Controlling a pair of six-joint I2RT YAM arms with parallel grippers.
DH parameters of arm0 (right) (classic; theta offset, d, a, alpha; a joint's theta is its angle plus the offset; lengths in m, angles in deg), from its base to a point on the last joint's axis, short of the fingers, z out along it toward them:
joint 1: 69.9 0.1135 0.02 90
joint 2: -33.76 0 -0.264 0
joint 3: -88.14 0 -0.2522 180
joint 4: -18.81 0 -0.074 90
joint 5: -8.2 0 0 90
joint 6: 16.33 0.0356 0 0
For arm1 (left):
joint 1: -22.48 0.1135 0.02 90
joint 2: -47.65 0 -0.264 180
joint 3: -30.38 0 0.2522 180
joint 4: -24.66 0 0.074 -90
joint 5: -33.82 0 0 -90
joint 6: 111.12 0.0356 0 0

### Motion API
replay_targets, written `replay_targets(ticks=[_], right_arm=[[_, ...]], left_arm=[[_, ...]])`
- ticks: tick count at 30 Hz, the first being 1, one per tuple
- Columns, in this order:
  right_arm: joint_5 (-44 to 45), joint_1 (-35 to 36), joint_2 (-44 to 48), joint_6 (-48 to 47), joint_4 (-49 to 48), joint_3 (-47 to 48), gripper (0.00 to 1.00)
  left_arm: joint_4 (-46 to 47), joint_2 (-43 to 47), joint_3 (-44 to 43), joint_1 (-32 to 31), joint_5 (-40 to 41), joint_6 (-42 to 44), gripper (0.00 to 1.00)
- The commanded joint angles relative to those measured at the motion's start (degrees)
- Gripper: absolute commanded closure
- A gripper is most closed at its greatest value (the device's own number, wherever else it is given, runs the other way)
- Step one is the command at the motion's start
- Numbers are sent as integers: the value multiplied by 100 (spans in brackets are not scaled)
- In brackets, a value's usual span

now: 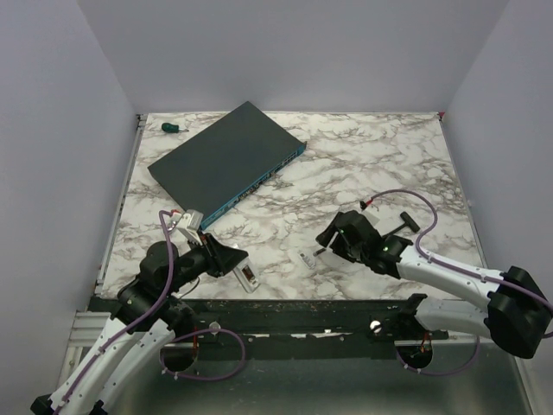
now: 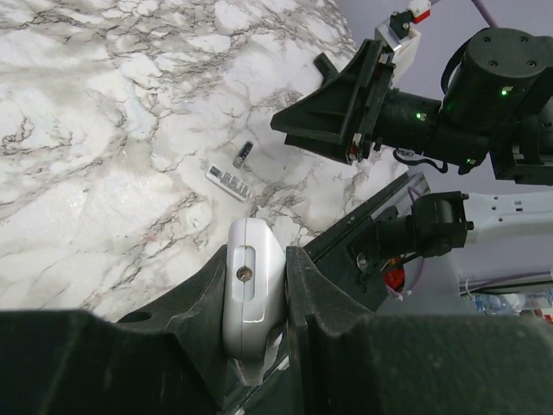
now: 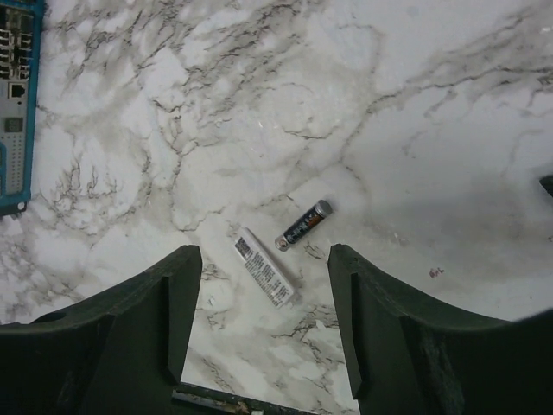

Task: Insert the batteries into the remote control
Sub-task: Place the battery at the center of the board, then adjust the battery at the center of the board.

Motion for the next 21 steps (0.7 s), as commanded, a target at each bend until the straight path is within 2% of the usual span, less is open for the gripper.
replay_targets(ticks=[1, 4, 7, 11, 17, 19, 21], right_arm=[[195, 26, 299, 965, 314, -182, 33], [218, 21, 273, 982, 529, -83, 33], [-44, 23, 29, 475, 528, 122, 33], [-132, 28, -474, 476, 755, 413, 33], [-240, 26, -816, 653, 558, 402, 35], [-199, 24, -818, 715, 517, 340, 39], [-128, 24, -826, 740, 439, 275, 49]], left_arm=[[192, 22, 7, 38, -18, -6, 100], [158, -29, -57, 33, -38, 94, 100], [175, -51, -80, 37, -37, 128, 100], [203, -74, -68, 38, -69, 128, 100], [87, -7, -105, 39, -40, 182, 100], [63, 12, -108, 40, -14, 191, 100], [77, 17, -100, 38, -11, 196, 100]])
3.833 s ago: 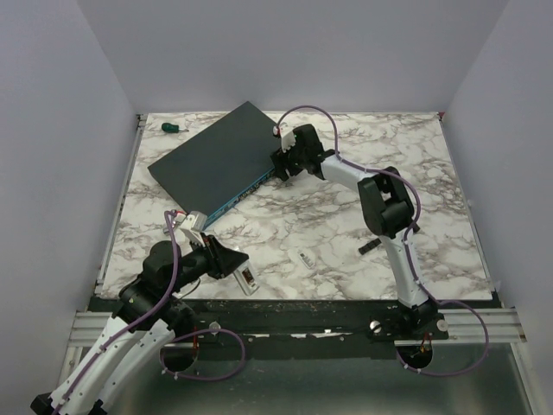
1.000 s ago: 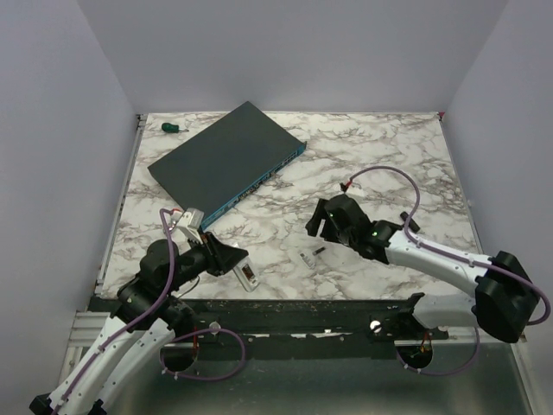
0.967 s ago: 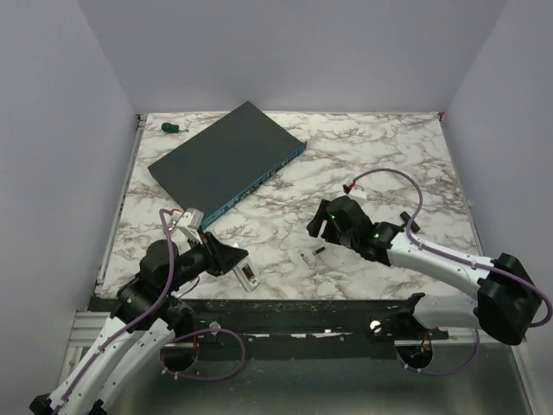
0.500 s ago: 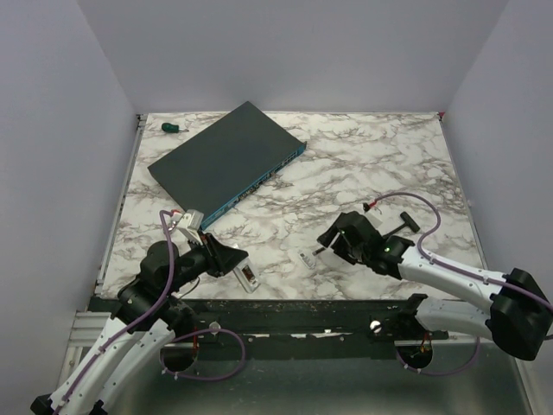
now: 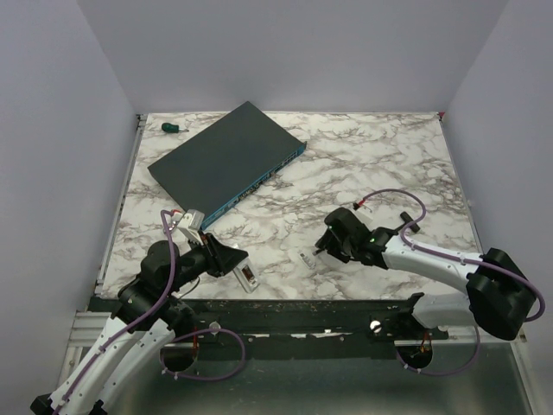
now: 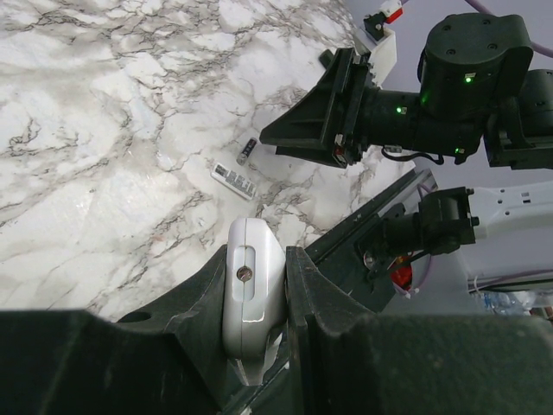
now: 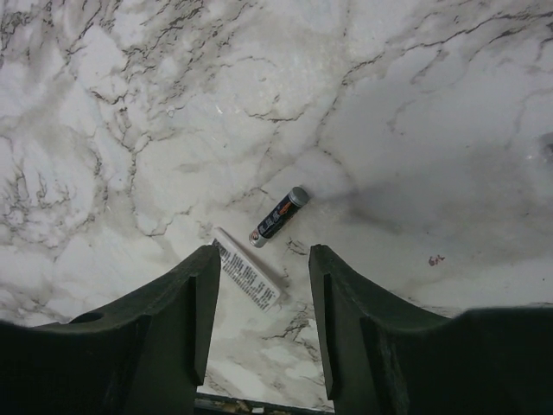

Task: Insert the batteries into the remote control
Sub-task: Adjust the battery at the center of the board.

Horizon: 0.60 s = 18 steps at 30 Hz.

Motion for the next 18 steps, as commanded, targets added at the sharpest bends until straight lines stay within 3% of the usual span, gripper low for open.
replay_targets(ticks=[1, 4, 18], right_arm=[[80, 28, -66, 182, -112, -74, 53], [126, 23, -223, 176, -112, -18, 57], [122, 29, -815, 179, -294, 121, 57]], left_arm=[[104, 54, -102, 36, -20, 85, 100], [149, 9, -108, 36, -69, 80, 100], [76, 6, -163, 36, -79, 124, 100]])
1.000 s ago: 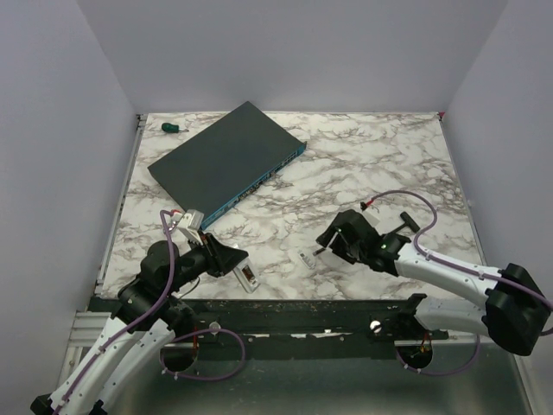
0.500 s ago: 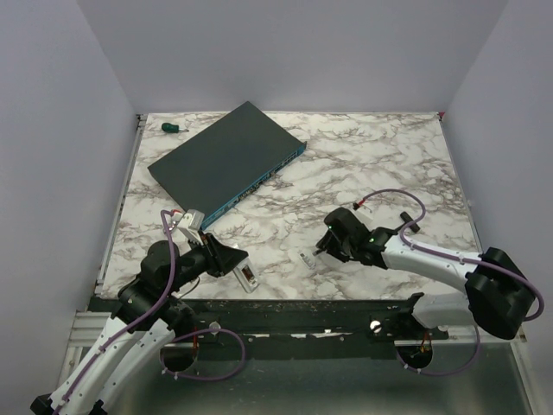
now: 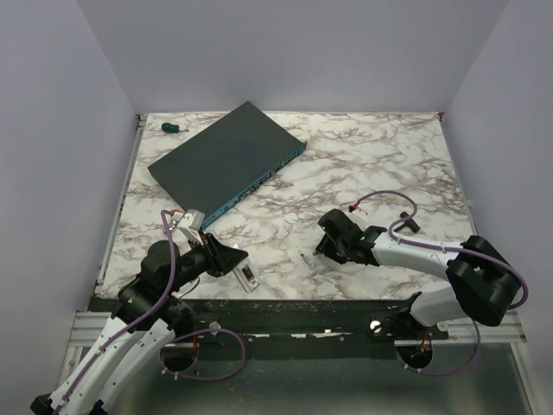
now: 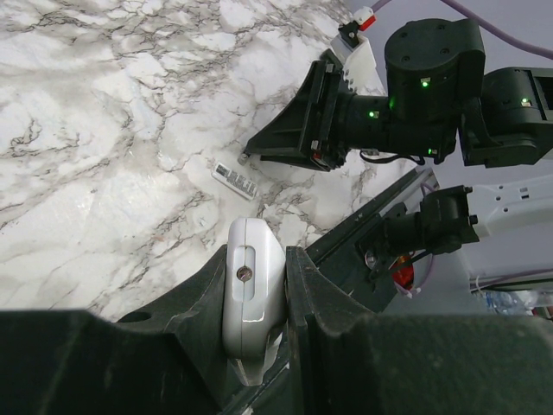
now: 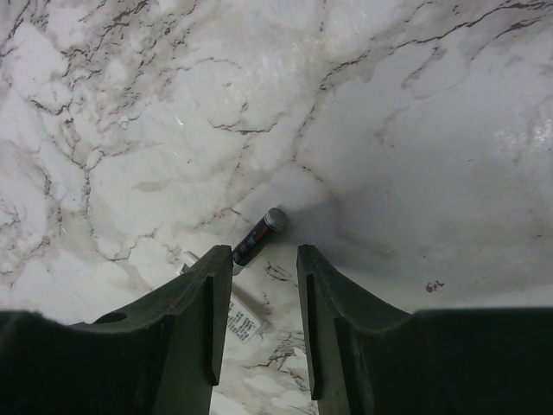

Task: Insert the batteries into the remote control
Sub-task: Adjust the battery at the center of the board.

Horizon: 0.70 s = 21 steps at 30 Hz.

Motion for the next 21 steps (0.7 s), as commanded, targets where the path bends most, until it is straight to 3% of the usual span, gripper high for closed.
replay_targets(ticks=[1, 12, 21], right_arm=[[133, 22, -192, 76, -114, 110, 57], [338, 20, -543, -66, 61, 305, 58], [461, 24, -895, -433, 478, 630, 66]], left_arm=[[76, 22, -170, 34, -75, 86, 100], [16, 74, -154, 34, -22, 77, 100], [27, 55, -138, 37, -26, 73, 100]])
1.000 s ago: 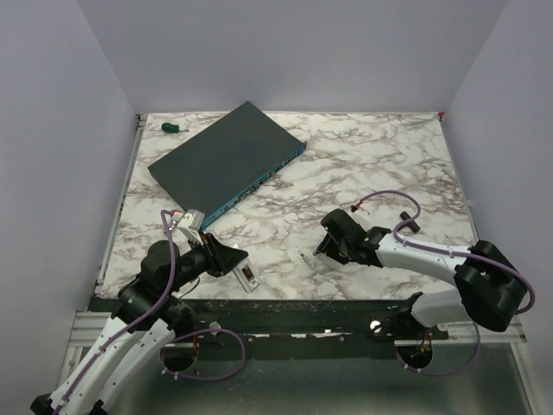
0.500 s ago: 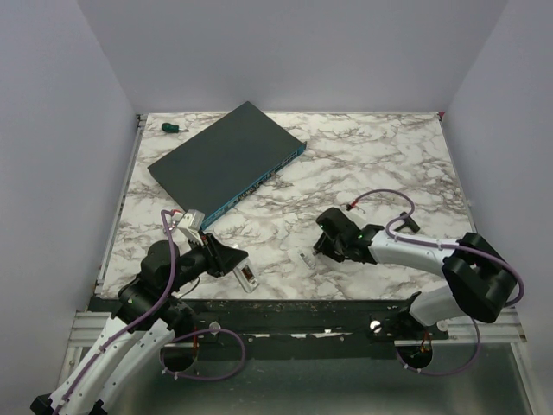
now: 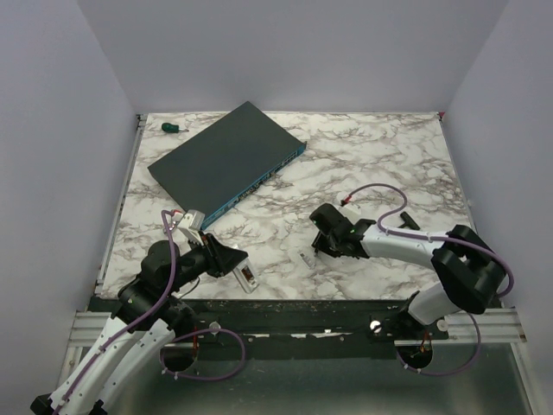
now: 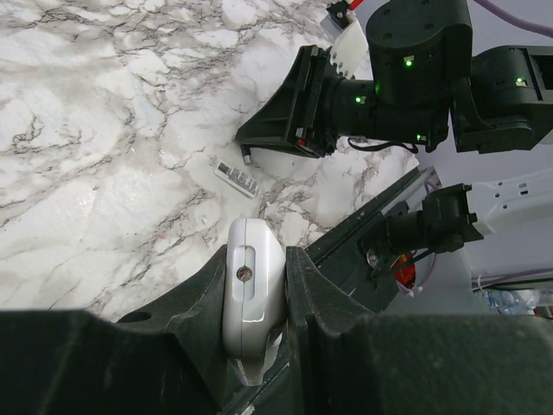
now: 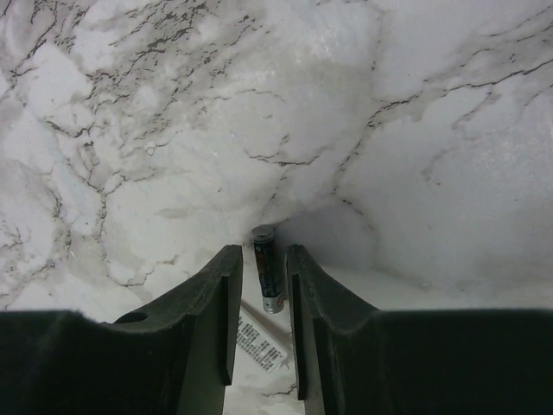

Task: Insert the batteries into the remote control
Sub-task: Adjust the battery at the center of the board.

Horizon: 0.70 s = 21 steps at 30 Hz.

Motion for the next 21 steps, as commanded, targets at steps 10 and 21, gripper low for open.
replay_targets(ticks=[10, 21], right_arm=[[244, 24, -770, -662, 936, 479, 68], [462, 126, -963, -1080, 1639, 928, 69]], left_arm=[[34, 115, -114, 42, -9, 22, 100], [58, 101, -101, 43, -26, 9, 100]])
